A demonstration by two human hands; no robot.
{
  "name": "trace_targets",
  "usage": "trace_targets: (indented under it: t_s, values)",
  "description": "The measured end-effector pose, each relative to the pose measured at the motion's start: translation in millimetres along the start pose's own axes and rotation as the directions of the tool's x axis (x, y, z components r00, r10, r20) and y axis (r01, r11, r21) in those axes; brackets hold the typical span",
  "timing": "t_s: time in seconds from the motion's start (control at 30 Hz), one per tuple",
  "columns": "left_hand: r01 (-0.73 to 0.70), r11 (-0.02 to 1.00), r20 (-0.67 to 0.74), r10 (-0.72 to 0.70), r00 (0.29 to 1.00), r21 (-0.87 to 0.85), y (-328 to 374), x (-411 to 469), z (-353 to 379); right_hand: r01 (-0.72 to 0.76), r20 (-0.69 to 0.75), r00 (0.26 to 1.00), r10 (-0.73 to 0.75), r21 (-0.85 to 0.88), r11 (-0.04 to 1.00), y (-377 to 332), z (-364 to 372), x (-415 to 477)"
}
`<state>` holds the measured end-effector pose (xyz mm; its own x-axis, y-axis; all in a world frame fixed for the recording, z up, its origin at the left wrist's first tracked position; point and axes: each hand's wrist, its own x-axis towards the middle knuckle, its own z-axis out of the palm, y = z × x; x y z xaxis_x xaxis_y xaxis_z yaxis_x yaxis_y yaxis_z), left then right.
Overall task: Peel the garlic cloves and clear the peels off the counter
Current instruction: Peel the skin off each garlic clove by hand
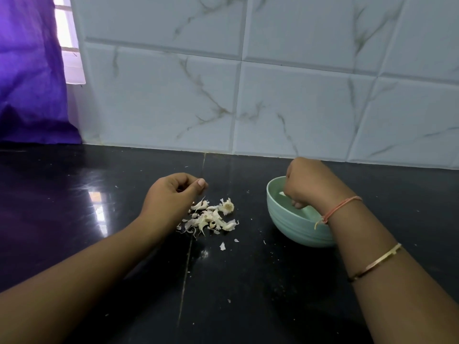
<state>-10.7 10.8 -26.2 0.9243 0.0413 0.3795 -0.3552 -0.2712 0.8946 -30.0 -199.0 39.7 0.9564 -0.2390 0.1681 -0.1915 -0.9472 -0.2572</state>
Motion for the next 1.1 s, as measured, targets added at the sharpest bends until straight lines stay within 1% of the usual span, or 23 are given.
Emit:
trace_targets:
  t_s: [0.07,0.13,0.27,0.37,0.4,0.47,0.5,0.57,0.63,0.77,0.83,0.97,1.03,1.1]
  values:
    - [0.005,1.000,0.001,-0.005,1.000,0.001,0,0,0,-0.014,0.016,1.000,0.013,0.045,0.999,1,1,2]
    - [0.007,1.000,-0.001,-0.007,1.000,0.000,0,0,0,-0.006,-0.001,1.000,0.006,0.040,0.999,2,2,2]
    - [0.011,1.000,-0.001,-0.011,1.000,0.008,-1,0,-1,0.057,-0.162,0.985,-0.055,0.008,0.998,-5,5,-2]
    - [0.008,1.000,-0.019,-0.008,1.000,0.030,-3,2,-1,0.169,-0.298,0.940,-0.165,-0.014,0.986,-21,11,-8]
    - [0.011,0.999,-0.030,-0.010,0.999,0.033,-4,3,-1,0.230,-0.336,0.914,-0.228,-0.034,0.973,-27,13,-12]
    - [0.029,1.000,-0.057,-0.029,0.998,-0.001,-7,6,-1,0.389,-0.386,0.839,-0.383,-0.067,0.919,-41,20,-20]
    - [0.042,0.999,-0.071,-0.044,0.996,-0.031,-8,8,-2,0.469,-0.384,0.801,-0.459,-0.075,0.880,-47,25,-25]
    - [0.058,0.995,-0.099,-0.065,0.993,-0.076,-11,11,-2,0.593,-0.335,0.738,-0.585,-0.092,0.800,-60,38,-31]
    - [0.061,0.995,-0.122,-0.071,0.990,-0.078,-13,13,-2,0.655,-0.246,0.712,-0.658,-0.107,0.748,-72,54,-30]
    - [0.053,0.996,-0.159,-0.065,0.985,-0.074,-14,15,-2,0.682,-0.039,0.728,-0.684,-0.058,0.729,-78,79,-13]
    - [0.057,0.996,-0.174,-0.068,0.982,-0.064,-15,15,-1,0.690,0.029,0.724,-0.689,-0.036,0.723,-75,87,-5]
    - [0.086,0.994,-0.180,-0.098,0.979,-0.074,-17,16,-1,0.666,0.093,0.742,-0.664,0.012,0.746,-69,94,4]
    - [0.094,0.992,-0.172,-0.108,0.979,-0.084,-17,16,0,0.655,0.084,0.751,-0.655,0.029,0.755,-70,96,6]
    - [0.102,0.990,-0.160,-0.116,0.980,-0.093,-18,16,1,0.643,0.045,0.763,-0.645,0.051,0.764,-70,97,6]
